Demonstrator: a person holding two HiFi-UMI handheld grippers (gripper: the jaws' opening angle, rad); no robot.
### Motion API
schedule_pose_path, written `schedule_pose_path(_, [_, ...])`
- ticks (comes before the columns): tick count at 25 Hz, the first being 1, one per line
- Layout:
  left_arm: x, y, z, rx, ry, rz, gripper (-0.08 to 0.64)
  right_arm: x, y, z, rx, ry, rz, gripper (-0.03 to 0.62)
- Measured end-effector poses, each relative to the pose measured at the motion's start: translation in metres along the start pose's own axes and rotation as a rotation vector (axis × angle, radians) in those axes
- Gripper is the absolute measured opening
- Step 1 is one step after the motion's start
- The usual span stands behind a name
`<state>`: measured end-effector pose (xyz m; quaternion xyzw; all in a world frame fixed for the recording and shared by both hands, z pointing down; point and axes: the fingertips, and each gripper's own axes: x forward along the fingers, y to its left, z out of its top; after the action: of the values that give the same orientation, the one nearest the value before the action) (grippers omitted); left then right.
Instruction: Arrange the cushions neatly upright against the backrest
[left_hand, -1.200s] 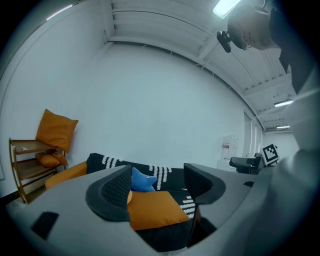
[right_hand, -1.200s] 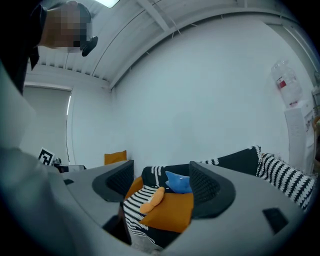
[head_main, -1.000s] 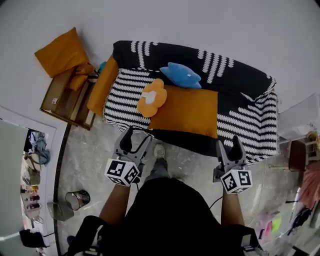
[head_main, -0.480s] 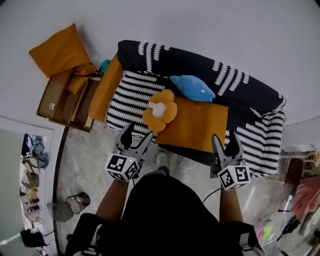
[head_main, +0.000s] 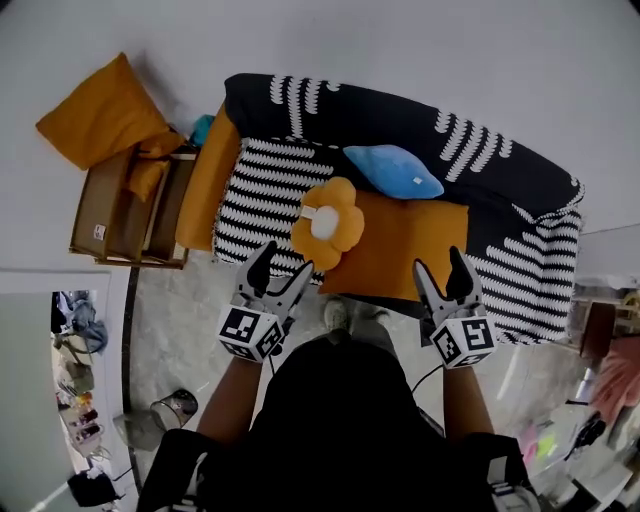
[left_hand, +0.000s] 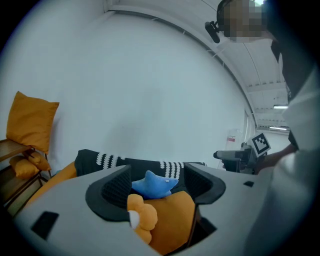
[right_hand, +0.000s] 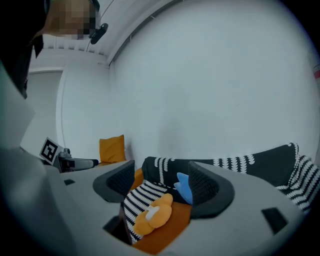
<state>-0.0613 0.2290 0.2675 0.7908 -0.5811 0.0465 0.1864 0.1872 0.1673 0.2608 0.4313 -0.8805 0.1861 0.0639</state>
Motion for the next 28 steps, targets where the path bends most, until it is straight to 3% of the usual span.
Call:
schedule_pose_path(7, [0.044,0.003,-0.003,-0.041,0.034,-0.012,0.342,0.010,-0.050,-0.002,0.035,0.034,-0.068,0.331])
schedule_pose_path(15, [0.140,0.003,0.008,-0.052,0.092,-0.033,0.342,0.044,-0.137,-0.017,0.101,0.105,-0.149,0.331])
schedule_pose_path(19, [0.189,0.007,-0.013,-0.060,0.170,-0.044,0.341,0.072,-0.171,-0.040,0.109,0.147,-0.176,0.323])
schedule_pose_path(28, [0.308,0.016,-0.061,-0.053,0.322,-0.051,0.341,0.148,-0.226,-0.100,0.155,0.281,-0.142,0.318])
